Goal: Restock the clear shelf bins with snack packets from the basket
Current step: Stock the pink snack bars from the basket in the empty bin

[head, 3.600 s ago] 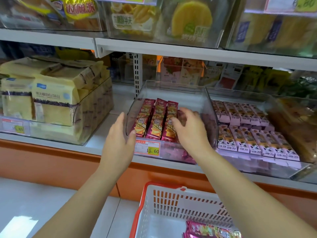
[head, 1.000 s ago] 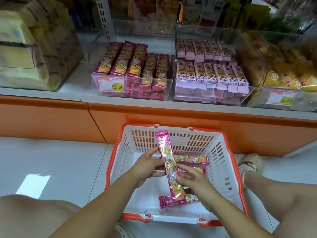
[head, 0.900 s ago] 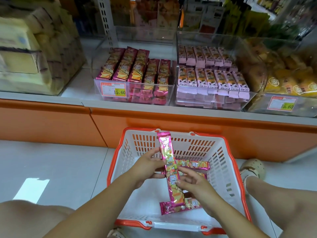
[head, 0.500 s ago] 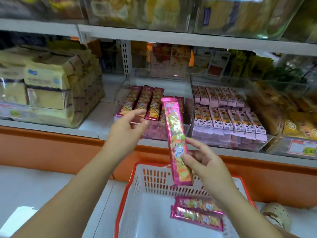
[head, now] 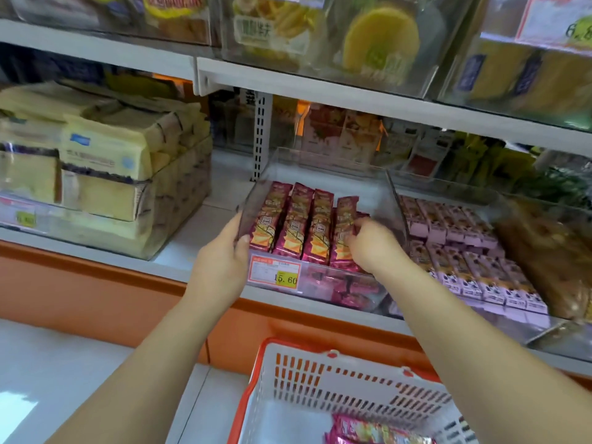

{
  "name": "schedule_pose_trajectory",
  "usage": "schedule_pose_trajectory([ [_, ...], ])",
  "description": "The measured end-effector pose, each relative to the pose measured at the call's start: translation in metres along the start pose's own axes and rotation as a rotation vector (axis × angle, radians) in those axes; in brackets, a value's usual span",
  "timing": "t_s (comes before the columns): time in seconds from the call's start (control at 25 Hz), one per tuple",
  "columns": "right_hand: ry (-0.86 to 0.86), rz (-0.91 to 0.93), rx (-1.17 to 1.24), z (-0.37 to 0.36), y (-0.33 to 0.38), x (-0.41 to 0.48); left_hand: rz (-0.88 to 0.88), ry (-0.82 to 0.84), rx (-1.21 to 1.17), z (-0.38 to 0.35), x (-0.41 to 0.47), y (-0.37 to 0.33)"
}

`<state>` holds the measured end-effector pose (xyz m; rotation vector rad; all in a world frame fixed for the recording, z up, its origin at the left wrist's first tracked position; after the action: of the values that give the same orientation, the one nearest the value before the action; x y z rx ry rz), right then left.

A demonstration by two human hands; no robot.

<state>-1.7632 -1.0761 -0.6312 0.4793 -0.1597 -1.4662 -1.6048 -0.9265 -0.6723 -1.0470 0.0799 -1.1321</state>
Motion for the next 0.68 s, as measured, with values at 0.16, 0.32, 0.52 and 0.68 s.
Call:
schedule_pose_trajectory([
  [0.16,-0.013,0.035,0.050,-0.007,-0.002,0.002,-0.006,-0.011,-0.013,-0.002,0.002,0.005],
  [0.32,0.021,0.033,0.063,-0.013,-0.003,0.008,-0.025,-0.021,-0.024,-0.002,0.002,0.006],
  [0.52,-0.159,0.251,0.283,-0.004,-0.025,-0.027,-0.024,-0.018,-0.028,-0.005,-0.003,0.002],
  [0.68,-0.311,0.483,0.569,-0.026,-0.118,-0.086,-0.305,-0.174,0.356,-0.006,-0.028,-0.012],
])
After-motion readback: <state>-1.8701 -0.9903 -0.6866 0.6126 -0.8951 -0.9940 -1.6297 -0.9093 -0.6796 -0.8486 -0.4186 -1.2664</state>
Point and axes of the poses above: each hand's wrist, its own x-axis towards the middle knuckle, its own z-axis out of the back of the hand, y = z × x, the point moved 1 cm from there along x, towards the middle knuckle, and after that the axes turned 15 degrees about -z, right-handed, at the moved point
